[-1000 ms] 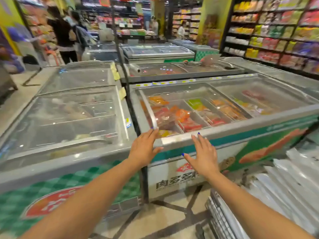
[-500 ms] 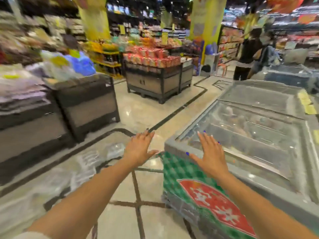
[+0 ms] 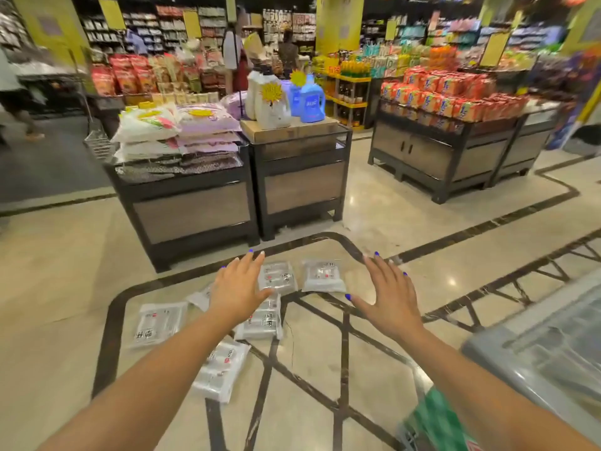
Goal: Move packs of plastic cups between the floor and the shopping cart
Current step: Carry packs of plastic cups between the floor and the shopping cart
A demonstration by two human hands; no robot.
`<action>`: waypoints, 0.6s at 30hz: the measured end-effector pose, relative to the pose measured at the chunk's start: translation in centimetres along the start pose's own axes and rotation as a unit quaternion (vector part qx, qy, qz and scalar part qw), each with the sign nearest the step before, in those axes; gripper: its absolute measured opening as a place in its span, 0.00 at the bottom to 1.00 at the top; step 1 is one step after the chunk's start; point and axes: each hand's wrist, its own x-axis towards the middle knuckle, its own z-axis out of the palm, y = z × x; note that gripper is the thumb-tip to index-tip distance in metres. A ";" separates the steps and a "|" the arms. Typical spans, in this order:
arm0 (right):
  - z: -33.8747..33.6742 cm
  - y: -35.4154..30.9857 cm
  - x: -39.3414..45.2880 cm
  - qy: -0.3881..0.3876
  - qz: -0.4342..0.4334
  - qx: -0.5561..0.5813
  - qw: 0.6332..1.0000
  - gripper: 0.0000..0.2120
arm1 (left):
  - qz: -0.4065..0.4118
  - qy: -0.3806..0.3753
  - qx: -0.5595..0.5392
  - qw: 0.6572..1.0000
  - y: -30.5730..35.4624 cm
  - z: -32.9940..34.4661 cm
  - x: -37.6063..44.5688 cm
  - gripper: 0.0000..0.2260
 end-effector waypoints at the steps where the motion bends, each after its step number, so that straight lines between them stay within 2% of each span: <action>1: 0.7 0.0 1.8 -0.003 -0.012 0.005 1.000 0.39 | -0.017 -0.007 -0.002 1.000 -0.5 0.5 1.0 0.38; 6: 3.2 0.9 11.0 -0.037 -0.057 0.010 0.998 0.39 | -0.081 -0.016 -0.012 0.997 -1.6 2.1 7.1 0.37; 12: 6.8 1.9 21.2 -0.083 -0.112 -0.005 0.990 0.38 | -0.119 -0.040 -0.018 0.992 -2.1 3.8 13.1 0.35; 18: 13.0 -1.0 28.2 -0.135 -0.134 -0.019 0.982 0.39 | -0.164 -0.070 -0.034 0.983 -5.8 6.7 17.7 0.35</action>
